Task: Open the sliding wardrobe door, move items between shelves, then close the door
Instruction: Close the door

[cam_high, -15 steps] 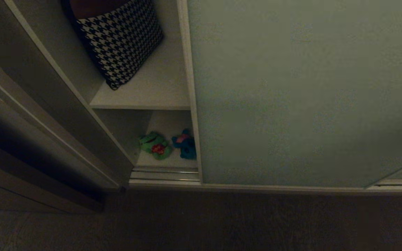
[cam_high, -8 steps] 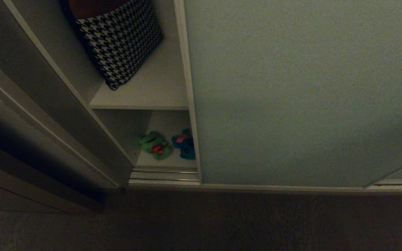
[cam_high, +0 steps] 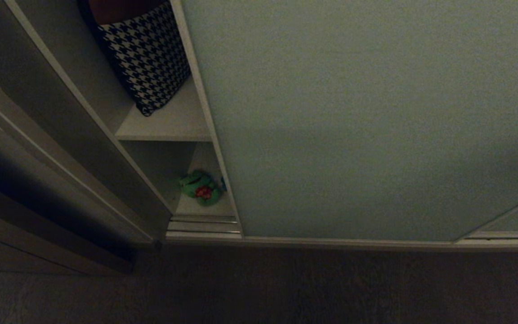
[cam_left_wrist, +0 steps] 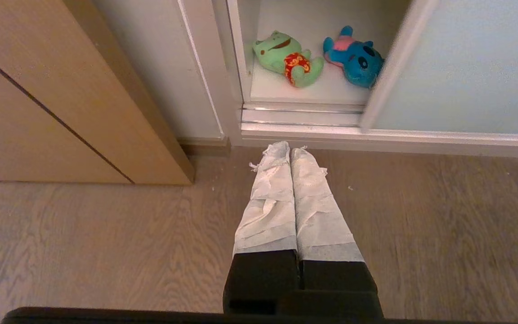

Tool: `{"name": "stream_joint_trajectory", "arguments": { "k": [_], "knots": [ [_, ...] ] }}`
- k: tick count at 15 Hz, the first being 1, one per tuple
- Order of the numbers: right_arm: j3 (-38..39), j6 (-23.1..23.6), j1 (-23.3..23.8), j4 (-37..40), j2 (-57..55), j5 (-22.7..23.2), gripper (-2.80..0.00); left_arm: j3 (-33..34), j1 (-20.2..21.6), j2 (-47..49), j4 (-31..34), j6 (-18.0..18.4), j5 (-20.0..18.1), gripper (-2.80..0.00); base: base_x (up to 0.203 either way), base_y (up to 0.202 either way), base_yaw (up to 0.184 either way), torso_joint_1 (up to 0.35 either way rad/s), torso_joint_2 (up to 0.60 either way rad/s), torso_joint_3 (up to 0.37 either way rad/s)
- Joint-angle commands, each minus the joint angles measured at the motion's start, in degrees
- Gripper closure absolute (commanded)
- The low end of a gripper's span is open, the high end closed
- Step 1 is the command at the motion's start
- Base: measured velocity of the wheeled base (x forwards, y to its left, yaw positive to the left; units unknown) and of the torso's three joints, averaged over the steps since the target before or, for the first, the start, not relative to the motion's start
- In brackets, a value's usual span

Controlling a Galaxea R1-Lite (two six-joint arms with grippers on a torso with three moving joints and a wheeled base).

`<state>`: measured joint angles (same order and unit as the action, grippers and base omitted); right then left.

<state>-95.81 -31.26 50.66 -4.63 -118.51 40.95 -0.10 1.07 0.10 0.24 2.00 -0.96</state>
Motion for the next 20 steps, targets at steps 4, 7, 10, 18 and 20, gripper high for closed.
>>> {"name": "stream_joint_trajectory", "arguments": {
  "k": [4, 7, 10, 18, 20],
  "knots": [
    [7.1, -0.2, -2.5, -0.2, 7.5, 0.2, 0.00, 0.0, 0.1, 0.1, 0.0, 0.0, 0.0, 0.00, 0.000, 0.000, 0.000, 0.000, 0.00, 0.000],
    [10.9, -0.1, -3.5, -0.2, 10.6, 0.3, 0.00, 0.0, 0.0, 0.1, 0.0, 0.0, 0.0, 0.00, 0.000, 0.000, 0.000, 0.000, 0.00, 0.000],
    [14.9, -0.2, -3.3, 0.1, 13.5, 2.1, 0.00, 0.0, 0.0, 0.1, 0.0, 0.0, 0.0, 0.00, 0.000, 0.000, 0.000, 0.000, 0.00, 0.000],
    [24.6, 2.7, -1.6, -0.2, 30.3, 2.4, 0.00, 0.0, 0.0, 0.1, 0.0, 0.0, 0.0, 0.00, 0.000, 0.000, 0.000, 0.000, 0.00, 0.000],
    [29.3, 8.8, -1.7, -0.3, 36.7, 1.6, 0.00, 0.0, 0.1, 0.1, 0.0, 0.0, 0.0, 0.00, 0.000, 0.000, 0.000, 0.000, 0.00, 0.000]
  ]
}}
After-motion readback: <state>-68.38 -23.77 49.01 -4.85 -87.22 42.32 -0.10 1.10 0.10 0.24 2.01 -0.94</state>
